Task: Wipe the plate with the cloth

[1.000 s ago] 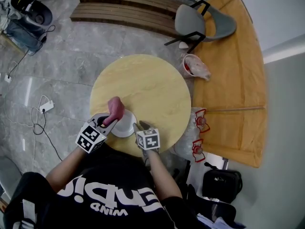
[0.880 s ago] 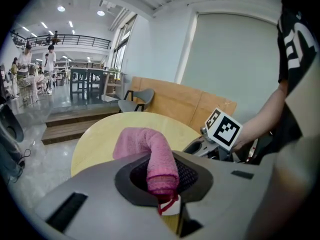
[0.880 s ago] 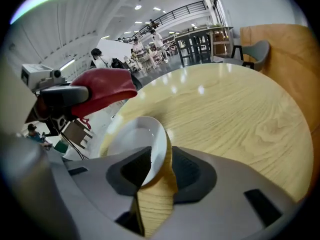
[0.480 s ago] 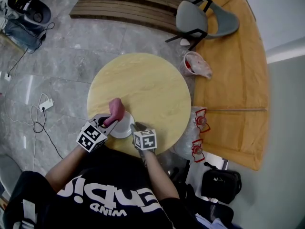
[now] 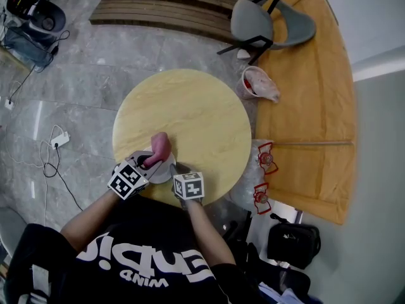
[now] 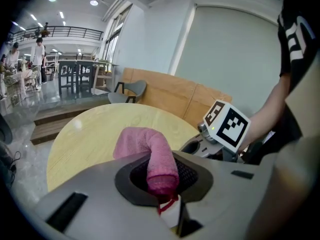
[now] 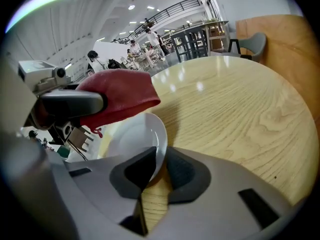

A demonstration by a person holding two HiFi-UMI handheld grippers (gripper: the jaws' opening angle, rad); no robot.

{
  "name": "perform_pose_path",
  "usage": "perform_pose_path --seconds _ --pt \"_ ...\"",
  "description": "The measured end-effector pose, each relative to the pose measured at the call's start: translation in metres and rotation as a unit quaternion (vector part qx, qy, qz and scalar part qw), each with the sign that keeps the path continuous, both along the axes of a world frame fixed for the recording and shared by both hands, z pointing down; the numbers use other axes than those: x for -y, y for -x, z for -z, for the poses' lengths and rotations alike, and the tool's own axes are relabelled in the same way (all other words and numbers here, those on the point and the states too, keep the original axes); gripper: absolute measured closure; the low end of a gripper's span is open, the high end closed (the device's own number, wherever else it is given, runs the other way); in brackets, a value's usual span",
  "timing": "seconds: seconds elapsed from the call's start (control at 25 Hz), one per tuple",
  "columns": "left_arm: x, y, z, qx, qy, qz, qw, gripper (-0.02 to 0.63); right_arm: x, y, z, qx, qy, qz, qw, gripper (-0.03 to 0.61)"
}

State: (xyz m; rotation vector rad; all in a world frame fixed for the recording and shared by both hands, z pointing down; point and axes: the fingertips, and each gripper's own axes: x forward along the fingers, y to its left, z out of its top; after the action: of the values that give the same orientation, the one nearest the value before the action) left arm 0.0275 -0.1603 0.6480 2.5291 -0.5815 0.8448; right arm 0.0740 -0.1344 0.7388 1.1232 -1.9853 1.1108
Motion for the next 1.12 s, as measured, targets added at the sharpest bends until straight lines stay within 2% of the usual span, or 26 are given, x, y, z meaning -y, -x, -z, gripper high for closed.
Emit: perform_pose_path --seconds 0.24,0.48,0.84,1.12 --pt "-0.014 -0.029 -0.023 0.012 0.033 -0.042 0.9985 0.568 0.0 0.001 0.001 0.001 -0.003 -0.01 1.0 0.499" --pt "-0.022 -0.042 -0.043 0.043 0.025 -0.075 0.996 0.568 0.0 0.001 0.001 0.009 -0.002 -0.025 1.0 0.5" --pt "-0.019 -0.033 -0.073 0.098 0.038 -0.057 0.9929 0.568 0.001 0.0 0.001 -0.001 -0.006 -0.034 0.999 0.503" --pt "-0.015 -0.03 -0.077 0.104 0.033 -0.031 0.9935 0.568 0.001 0.0 0.001 -0.009 -0.014 -0.032 0.999 0.503"
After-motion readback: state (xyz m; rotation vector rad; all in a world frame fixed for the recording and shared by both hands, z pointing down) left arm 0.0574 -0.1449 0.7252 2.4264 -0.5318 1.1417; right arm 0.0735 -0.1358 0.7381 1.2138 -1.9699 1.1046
